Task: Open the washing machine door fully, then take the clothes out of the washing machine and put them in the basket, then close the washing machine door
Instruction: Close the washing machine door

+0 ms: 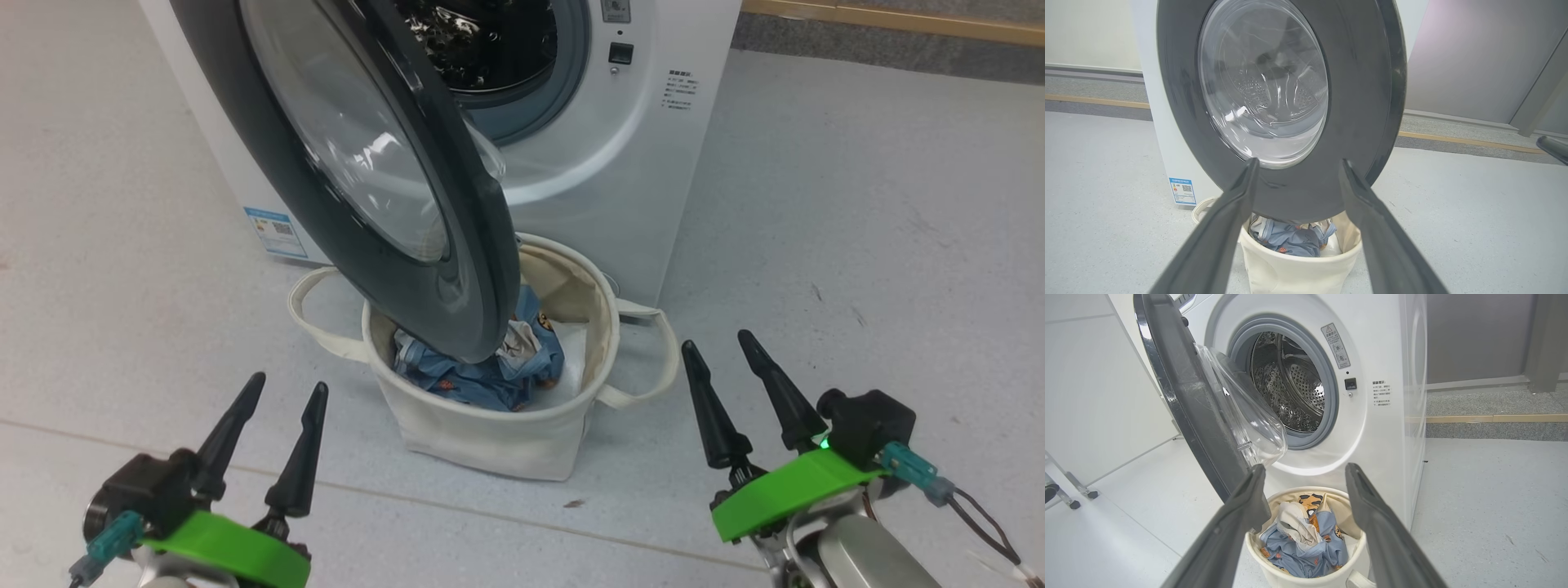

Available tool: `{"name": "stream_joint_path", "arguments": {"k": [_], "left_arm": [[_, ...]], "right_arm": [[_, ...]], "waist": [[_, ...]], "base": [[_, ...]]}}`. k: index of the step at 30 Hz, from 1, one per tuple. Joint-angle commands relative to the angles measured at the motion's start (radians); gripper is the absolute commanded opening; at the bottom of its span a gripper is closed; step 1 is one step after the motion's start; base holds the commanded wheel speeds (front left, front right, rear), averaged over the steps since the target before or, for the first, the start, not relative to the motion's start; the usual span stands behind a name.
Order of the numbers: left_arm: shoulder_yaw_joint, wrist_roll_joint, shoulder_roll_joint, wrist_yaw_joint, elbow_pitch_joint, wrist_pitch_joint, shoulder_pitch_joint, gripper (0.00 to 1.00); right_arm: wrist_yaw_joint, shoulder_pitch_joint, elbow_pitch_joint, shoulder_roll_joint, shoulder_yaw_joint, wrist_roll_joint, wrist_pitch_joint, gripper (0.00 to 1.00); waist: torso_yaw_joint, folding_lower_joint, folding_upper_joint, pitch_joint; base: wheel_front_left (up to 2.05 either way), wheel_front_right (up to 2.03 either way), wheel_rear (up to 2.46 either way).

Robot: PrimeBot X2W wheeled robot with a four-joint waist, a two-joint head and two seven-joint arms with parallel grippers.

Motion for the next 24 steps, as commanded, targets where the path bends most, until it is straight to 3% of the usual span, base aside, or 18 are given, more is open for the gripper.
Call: {"name": "stream_joint_path", "arguments": {"k": [1, 4, 5, 6, 7, 16, 24], "left_arm": [[0.042, -0.003, 0.020, 0.004, -0.026, -0.010, -0.049, 1.00], [0.041, -0.004, 0.017, 0.004, -0.026, -0.012, -0.049, 1.00], [0.041, -0.003, 0.017, 0.005, -0.026, -0.012, -0.048, 1.00], [0.040, -0.003, 0.015, 0.005, -0.026, -0.013, -0.047, 1.00], [0.040, -0.004, 0.014, 0.005, -0.027, -0.013, -0.046, 1.00], [0.016, 0.001, -0.008, 0.001, -0.034, -0.016, -0.045, 1.00], [-0.001, -0.009, -0.030, -0.005, -0.030, -0.017, -0.049, 1.00]], "right_arm": [[0.007, -0.020, -0.035, -0.008, 0.016, -0.004, -0.001, 1.00], [0.007, -0.032, -0.035, -0.014, 0.026, -0.002, 0.008, 1.00], [0.007, -0.038, -0.037, -0.017, 0.031, -0.001, 0.010, 0.95], [0.007, -0.044, -0.040, -0.019, 0.036, 0.001, 0.012, 0.17], [0.007, -0.052, -0.044, -0.021, 0.044, 0.002, 0.015, 0.00], [0.007, -0.161, -0.060, -0.017, 0.194, 0.016, 0.061, 0.00], [0.007, -0.284, 0.099, 0.044, 0.305, 0.057, 0.104, 0.00]], "waist": [[0.003, 0.0000, 0.0000, 0.001], [0.008, 0.0000, 0.0000, 0.002], [0.010, 0.0000, 0.0000, 0.002], [0.013, 0.0000, 0.0000, 0.001], [0.016, 0.0000, 0.0000, 0.001], [0.096, 0.0000, 0.0000, 0.002], [0.200, 0.0000, 0.0000, 0.003]], "base": [[0.00, 0.00, 0.00], [0.00, 0.00, 0.00], [0.00, 0.00, 0.00], [0.00, 0.00, 0.00], [0.00, 0.00, 0.00], [0.00, 0.00, 0.00], [0.00, 0.00, 0.00]]}}
